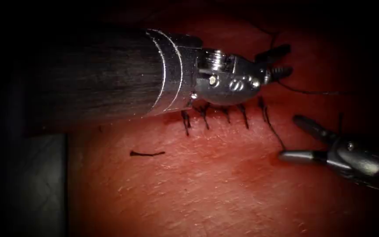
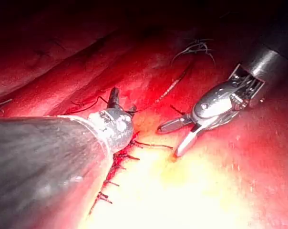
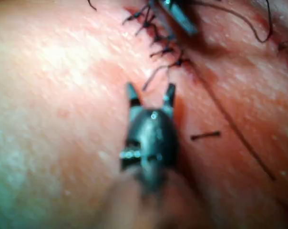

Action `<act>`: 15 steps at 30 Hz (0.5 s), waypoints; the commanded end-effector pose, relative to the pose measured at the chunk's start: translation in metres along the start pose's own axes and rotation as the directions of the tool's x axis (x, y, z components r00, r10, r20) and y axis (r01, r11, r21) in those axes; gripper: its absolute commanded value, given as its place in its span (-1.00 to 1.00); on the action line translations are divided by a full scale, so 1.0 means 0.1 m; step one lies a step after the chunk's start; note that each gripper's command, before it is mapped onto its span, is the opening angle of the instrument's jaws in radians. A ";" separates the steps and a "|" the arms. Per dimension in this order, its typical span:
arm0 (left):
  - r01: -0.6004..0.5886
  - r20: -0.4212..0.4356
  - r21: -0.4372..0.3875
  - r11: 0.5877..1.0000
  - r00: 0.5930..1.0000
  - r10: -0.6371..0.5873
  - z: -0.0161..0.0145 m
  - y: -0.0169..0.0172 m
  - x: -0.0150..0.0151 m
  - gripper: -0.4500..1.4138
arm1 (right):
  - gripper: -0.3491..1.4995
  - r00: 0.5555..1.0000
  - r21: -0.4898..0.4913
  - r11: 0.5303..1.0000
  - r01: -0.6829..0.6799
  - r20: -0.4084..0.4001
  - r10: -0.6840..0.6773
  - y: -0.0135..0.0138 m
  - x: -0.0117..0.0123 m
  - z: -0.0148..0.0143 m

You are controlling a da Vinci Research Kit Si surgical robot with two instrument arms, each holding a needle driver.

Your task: Wound Closure

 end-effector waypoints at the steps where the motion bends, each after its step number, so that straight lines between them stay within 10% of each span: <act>1: 0.027 -0.015 -0.019 0.999 1.000 -0.027 0.006 0.005 -0.004 0.17 | 0.84 1.000 0.005 1.000 -0.018 0.000 0.018 -0.023 -0.018 0.000; 7: 0.084 0.000 -0.187 0.979 0.996 -0.086 -0.019 0.009 -0.016 0.85 | 0.84 0.999 0.005 0.999 -0.033 -0.007 0.033 -0.043 -0.037 -0.010; 15: 0.102 0.000 -0.280 0.955 0.994 -0.106 -0.105 0.021 -0.034 0.82 | 0.88 1.000 0.011 1.000 -0.024 0.004 0.024 -0.062 -0.046 -0.022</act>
